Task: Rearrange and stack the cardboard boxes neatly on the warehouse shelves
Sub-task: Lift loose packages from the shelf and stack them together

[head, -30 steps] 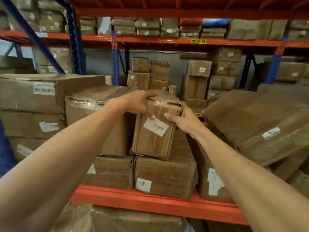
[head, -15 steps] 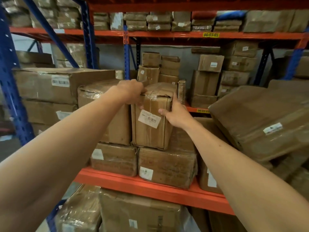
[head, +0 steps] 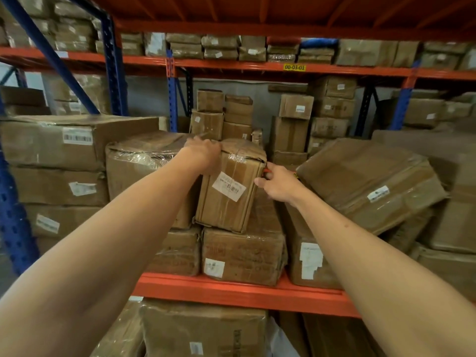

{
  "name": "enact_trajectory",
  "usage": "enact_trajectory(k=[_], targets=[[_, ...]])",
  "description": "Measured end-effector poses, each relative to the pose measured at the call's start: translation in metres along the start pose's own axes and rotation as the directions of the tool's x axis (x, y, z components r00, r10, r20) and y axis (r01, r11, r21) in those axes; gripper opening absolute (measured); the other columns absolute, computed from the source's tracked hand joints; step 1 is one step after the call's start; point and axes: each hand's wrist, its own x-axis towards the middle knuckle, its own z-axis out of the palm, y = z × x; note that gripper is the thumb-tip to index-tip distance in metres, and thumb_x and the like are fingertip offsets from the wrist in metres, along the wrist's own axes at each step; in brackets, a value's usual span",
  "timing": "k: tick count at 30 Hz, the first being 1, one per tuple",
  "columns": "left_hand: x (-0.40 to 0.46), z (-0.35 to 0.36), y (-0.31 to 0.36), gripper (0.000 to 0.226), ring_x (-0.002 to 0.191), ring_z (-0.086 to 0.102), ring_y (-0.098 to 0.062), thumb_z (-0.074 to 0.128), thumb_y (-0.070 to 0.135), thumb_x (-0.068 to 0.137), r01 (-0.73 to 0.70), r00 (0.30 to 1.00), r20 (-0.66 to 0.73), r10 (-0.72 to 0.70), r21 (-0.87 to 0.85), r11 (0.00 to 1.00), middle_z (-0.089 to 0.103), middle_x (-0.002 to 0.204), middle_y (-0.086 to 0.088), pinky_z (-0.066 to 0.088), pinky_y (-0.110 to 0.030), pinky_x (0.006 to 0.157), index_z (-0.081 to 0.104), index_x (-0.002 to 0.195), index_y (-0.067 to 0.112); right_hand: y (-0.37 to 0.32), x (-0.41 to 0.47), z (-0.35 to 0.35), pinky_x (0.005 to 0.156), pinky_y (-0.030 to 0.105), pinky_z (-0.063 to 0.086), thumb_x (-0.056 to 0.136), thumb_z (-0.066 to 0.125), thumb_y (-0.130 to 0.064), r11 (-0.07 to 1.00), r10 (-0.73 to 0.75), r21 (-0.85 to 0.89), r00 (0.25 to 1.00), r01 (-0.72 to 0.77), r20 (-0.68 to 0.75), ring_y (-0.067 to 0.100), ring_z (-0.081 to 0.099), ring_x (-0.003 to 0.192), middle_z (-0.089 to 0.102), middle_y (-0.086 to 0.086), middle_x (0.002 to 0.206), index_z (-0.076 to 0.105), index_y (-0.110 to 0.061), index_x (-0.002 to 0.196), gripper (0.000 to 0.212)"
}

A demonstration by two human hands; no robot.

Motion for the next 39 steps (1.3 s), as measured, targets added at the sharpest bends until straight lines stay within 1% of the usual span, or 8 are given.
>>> enact_trajectory(k=[5,10,15,25,28,32,35,39], targets=[[0.002,0.004,0.007,0.071,0.142,0.037,-0.044,0.058,0.029,0.099,-0.001,1.000,-0.007,0.001,-0.026,1.000,0.042,0.154,-0.025,0.036,-0.054,0.117,0.026,0.159,0.006,0.005,-0.006,-0.008,0.109,0.051,0.052,0.103,0.065,-0.032,0.999,0.008,-0.053,0.999,-0.010,-0.046,0.029,0.063,0.128,0.068,0.003,0.139,0.048,-0.024,0.154,0.055],[0.007,0.000,0.014,0.091,0.151,0.020,-0.049,0.067,0.028,0.094,-0.035,0.999,-0.016,0.034,-0.084,0.996,0.021,0.163,-0.031,0.024,-0.059,0.123,0.012,0.164,0.009,0.014,-0.016,-0.027,0.118,0.040,0.036,0.104,0.065,-0.034,0.993,0.062,-0.091,0.993,-0.072,-0.101,0.031,0.050,0.145,0.057,0.009,0.154,0.036,-0.015,0.163,0.069],[0.014,-0.015,0.043,0.089,0.150,0.022,-0.047,0.066,0.025,0.093,-0.143,0.988,-0.072,0.133,-0.161,0.976,0.028,0.162,-0.027,0.024,-0.057,0.121,0.013,0.164,0.013,0.031,-0.037,-0.058,0.121,0.043,0.034,0.102,0.066,-0.038,0.988,0.120,-0.071,0.968,-0.139,-0.219,0.029,0.044,0.150,0.052,0.009,0.159,0.036,-0.020,0.163,0.071],[0.027,-0.026,0.171,0.106,0.151,0.021,-0.045,0.070,0.050,0.091,-0.417,0.909,-0.103,0.404,-0.256,0.872,0.024,0.166,-0.024,0.028,-0.055,0.120,0.004,0.165,0.014,0.103,-0.107,-0.151,0.112,0.040,0.044,0.102,0.062,-0.040,0.957,0.269,0.098,0.717,-0.272,-0.643,0.029,0.053,0.137,0.064,0.006,0.142,0.055,-0.021,0.149,0.050],[0.026,-0.022,0.217,0.120,0.153,0.020,-0.044,0.075,0.059,0.084,-0.390,0.909,-0.011,0.416,-0.371,0.843,0.016,0.169,-0.020,0.028,-0.056,0.120,-0.002,0.165,0.016,0.140,-0.120,-0.173,0.114,0.041,0.042,0.095,0.066,-0.054,0.900,0.434,0.293,0.613,-0.322,-0.661,0.032,0.051,0.140,0.058,0.009,0.151,0.047,-0.018,0.153,0.071],[0.018,-0.006,0.281,0.140,0.155,0.013,-0.046,0.079,0.065,0.076,-0.337,0.892,0.117,0.437,-0.471,0.815,-0.007,0.171,-0.020,0.023,-0.062,0.122,-0.024,0.160,0.021,0.179,-0.116,-0.196,0.124,0.053,0.032,0.077,0.075,-0.073,0.777,0.627,0.496,0.548,-0.387,-0.554,0.037,0.033,0.154,0.033,0.014,0.169,0.017,-0.013,0.166,0.122],[0.012,0.010,0.332,0.150,0.155,0.004,-0.047,0.086,0.061,0.071,-0.289,0.915,0.084,0.394,-0.545,0.787,-0.015,0.169,-0.023,0.019,-0.065,0.122,-0.030,0.158,0.018,0.193,-0.099,-0.216,0.127,0.054,0.023,0.066,0.076,-0.083,0.734,0.673,0.512,0.576,-0.446,-0.464,0.039,0.018,0.160,0.010,0.015,0.176,-0.009,-0.020,0.168,0.147],[0.008,0.034,0.387,0.164,0.154,-0.002,-0.050,0.088,0.070,0.059,-0.130,0.987,-0.008,0.159,-0.619,0.774,-0.021,0.166,-0.026,0.016,-0.072,0.118,-0.033,0.154,0.014,0.195,-0.066,-0.237,0.126,0.054,0.027,0.050,0.077,-0.091,0.720,0.670,0.526,0.649,-0.452,-0.359,0.038,0.023,0.158,0.015,0.015,0.175,-0.017,-0.016,0.166,0.167]])
